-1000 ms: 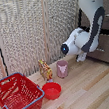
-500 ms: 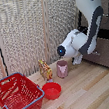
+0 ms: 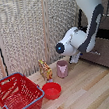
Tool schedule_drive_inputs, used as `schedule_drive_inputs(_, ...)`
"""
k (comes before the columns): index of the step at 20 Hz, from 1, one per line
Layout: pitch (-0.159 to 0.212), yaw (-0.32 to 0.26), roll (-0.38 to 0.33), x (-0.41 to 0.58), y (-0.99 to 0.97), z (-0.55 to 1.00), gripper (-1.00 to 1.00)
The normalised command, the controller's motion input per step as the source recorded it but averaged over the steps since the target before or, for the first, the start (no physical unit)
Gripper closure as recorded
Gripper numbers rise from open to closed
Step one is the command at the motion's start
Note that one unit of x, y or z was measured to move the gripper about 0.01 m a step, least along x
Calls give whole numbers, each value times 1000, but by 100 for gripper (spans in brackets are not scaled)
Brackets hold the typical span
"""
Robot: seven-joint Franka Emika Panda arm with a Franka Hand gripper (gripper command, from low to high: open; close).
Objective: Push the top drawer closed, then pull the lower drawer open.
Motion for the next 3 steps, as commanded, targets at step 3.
schedule_drive_inputs(3,147,0,0,159,188,466,-100)
